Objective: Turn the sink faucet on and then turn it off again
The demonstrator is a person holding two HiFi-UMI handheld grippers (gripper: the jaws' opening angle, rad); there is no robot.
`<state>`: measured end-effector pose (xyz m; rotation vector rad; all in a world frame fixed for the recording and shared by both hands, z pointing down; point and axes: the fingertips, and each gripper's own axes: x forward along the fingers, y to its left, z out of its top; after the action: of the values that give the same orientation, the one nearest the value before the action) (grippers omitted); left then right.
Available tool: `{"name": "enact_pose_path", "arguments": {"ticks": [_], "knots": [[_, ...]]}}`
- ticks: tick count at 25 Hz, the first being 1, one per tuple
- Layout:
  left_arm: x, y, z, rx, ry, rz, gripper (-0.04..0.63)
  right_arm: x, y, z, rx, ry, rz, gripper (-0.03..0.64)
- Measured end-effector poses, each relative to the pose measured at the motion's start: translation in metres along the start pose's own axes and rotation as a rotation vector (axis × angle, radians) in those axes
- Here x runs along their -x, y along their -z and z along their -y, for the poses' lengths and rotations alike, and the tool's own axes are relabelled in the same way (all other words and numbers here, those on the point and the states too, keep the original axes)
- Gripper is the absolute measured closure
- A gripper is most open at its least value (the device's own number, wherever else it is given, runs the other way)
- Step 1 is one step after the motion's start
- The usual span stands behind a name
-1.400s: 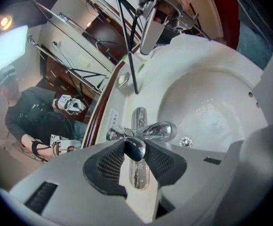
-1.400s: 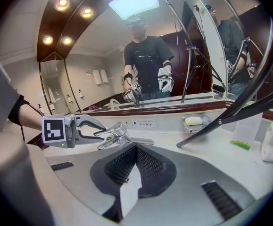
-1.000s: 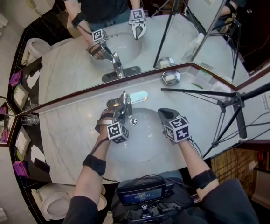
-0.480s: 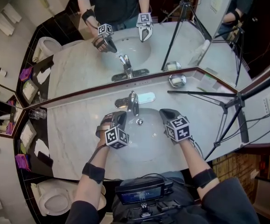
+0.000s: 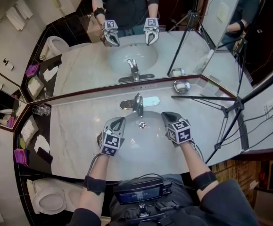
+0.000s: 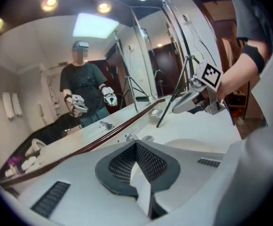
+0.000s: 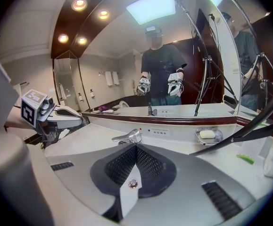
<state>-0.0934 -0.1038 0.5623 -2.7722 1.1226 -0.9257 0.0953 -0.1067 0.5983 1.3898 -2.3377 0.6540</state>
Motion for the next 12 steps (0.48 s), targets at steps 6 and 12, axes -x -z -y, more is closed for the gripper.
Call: {"name": "enact_pose_path", "arguments": {"ticks": [6, 12], "knots": [[0.036, 0.011, -0.024, 0.326, -0.024, 0.085, 0.595, 0.008, 0.0, -0.002, 0.042, 0.004, -0.005, 0.597], [0.06, 0.026, -0.035, 0.41, -0.061, 0.112, 0.595, 0.016, 0.001, 0.004, 0.061, 0.012, -0.011, 0.597]]}}
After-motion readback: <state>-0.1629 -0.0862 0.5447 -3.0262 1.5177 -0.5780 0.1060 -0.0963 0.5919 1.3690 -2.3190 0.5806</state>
